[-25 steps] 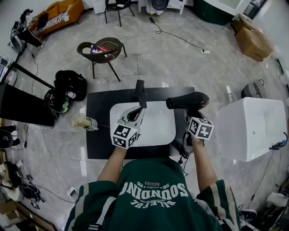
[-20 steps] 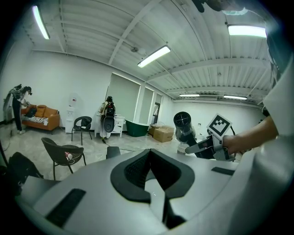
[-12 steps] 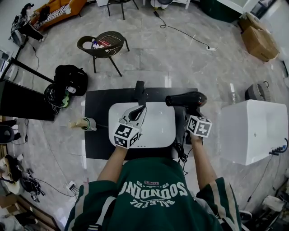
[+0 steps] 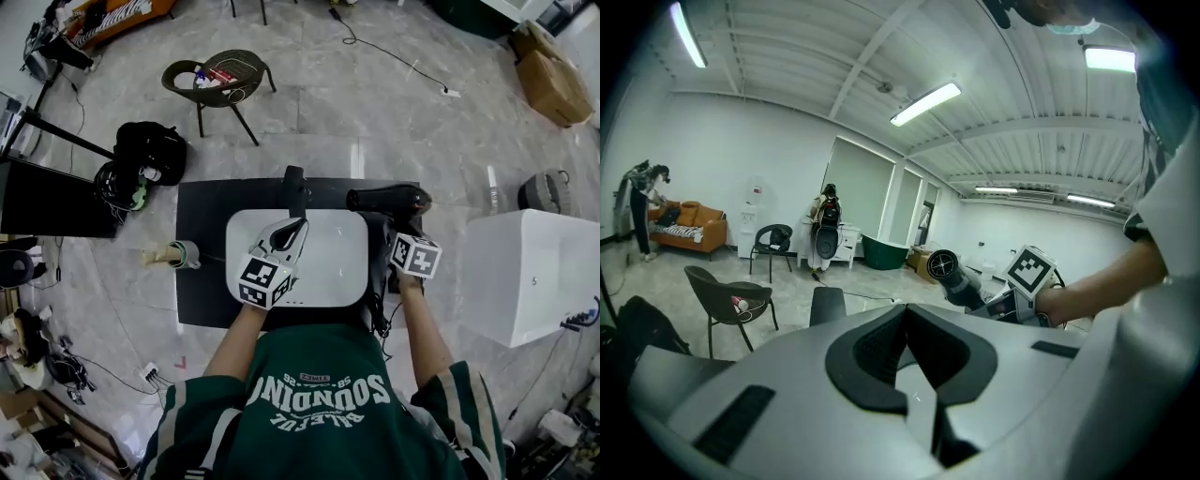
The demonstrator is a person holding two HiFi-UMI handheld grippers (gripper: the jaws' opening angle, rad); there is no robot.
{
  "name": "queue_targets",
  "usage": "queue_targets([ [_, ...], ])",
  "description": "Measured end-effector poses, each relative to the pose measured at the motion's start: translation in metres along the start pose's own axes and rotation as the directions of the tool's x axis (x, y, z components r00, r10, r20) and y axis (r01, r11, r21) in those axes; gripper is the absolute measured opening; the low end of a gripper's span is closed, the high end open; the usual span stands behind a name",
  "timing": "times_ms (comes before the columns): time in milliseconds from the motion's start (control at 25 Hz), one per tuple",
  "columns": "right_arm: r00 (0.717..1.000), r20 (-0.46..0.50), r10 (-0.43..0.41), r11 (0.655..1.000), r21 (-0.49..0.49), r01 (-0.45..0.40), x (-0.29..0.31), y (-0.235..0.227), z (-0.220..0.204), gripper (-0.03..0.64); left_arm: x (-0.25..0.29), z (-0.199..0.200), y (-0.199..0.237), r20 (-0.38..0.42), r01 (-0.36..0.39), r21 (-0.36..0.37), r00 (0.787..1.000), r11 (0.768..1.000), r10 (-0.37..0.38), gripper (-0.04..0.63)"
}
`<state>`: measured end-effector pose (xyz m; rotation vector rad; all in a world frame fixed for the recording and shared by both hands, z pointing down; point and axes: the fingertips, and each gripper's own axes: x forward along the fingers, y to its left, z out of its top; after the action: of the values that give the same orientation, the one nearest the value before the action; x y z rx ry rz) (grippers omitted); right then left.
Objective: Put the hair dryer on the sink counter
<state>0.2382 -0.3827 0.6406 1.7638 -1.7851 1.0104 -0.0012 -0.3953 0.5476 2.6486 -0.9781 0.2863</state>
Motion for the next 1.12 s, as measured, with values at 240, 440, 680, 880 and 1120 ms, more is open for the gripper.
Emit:
queue_targets([
  [240,0.999,-0.037,0.005,1.0,-0.008,-0.005,0.022,0.001,-0.004,0.201,0.01,-0.003,0.009,-0.014,-0.012,-0.012,1.0,1.0,0.012,0.012],
  [440,0.998,-0.059,-0.011,1.0,-0.009,0.01,0.034,-0.004,-0.008,0.201,0.017,-0.003,0.012,-0.018,-0.014,-0.017,1.0,1.0,0.014,0.012],
  [680,0.998,-0.058,-0.034,0.999,-0.028,0.032,0.048,-0.01,-0.013,0.199,0.023,-0.007,0.015,-0.027,-0.01,-0.021,1.0,1.0,0.01,0.012],
  [880,0.996,-0.065,-0.059,0.997,-0.05,0.056,0.056,-0.015,-0.018,0.199,0.025,-0.01,0.012,-0.036,-0.008,-0.027,0.999,1.0,0.007,0.012],
  [1120,0.992,-0.071,-0.104,0.993,-0.071,0.099,0.064,-0.021,-0.02,0.199,0.024,-0.011,0.012,-0.042,-0.015,-0.038,0.999,0.999,0.013,0.012],
])
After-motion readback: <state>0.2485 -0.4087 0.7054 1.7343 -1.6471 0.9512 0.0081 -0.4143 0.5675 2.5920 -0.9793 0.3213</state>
